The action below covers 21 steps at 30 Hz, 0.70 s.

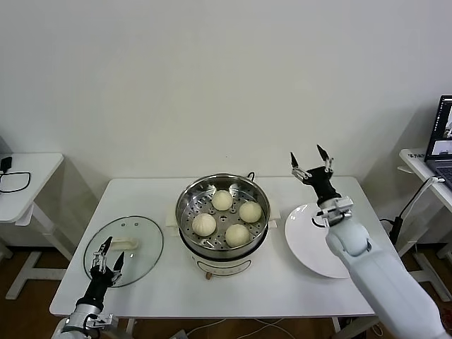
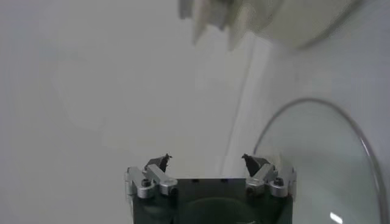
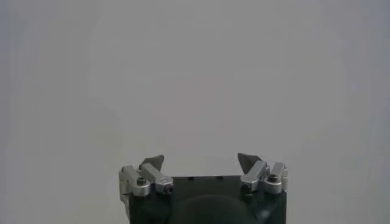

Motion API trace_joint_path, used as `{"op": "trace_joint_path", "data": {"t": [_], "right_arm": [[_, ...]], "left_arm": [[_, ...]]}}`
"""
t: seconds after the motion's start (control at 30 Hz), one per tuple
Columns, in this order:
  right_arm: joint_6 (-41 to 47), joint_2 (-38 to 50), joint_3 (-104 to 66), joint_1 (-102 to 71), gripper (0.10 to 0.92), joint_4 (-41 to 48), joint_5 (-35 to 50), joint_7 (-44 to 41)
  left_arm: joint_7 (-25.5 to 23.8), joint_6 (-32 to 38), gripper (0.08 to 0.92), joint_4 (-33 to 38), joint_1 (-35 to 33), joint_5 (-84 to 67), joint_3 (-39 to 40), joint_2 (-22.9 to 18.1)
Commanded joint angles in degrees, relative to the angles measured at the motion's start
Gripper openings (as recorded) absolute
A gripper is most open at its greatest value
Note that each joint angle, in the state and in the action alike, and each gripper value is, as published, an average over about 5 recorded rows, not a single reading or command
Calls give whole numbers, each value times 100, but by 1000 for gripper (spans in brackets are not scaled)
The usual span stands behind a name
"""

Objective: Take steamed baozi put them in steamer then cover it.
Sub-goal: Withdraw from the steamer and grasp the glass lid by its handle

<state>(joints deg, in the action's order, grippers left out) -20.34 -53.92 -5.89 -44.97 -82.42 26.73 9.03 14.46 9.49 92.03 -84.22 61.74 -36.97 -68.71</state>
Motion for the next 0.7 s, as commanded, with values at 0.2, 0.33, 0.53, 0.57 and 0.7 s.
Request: {"op": "trace_joint_path", "data": {"t": [0.2,0.33,0.53,0.57,0.7], "right_arm": [[-169,-755,-1346,-1807,823,-349,-198,-206],[-196,-858,-1386,-1932,823,-346,-261,-284],[-230,-917,-1463,-2050,823,-314,-331,-385],[-234,-920,-1475,-2071,823,-313,-343,-394],[-256,-941,-1517,-2151,823,-300,-386,-437]], "left_arm": [[494,-104,823,-1019,695,1065,-27,10],[561,-88,823,-1095,800,1079,11,-16],[572,-124,823,-1192,1017,1112,86,-89],[575,-134,823,-1216,1064,1128,93,-102],[626,-152,823,-1384,1255,1194,137,-134]]}}
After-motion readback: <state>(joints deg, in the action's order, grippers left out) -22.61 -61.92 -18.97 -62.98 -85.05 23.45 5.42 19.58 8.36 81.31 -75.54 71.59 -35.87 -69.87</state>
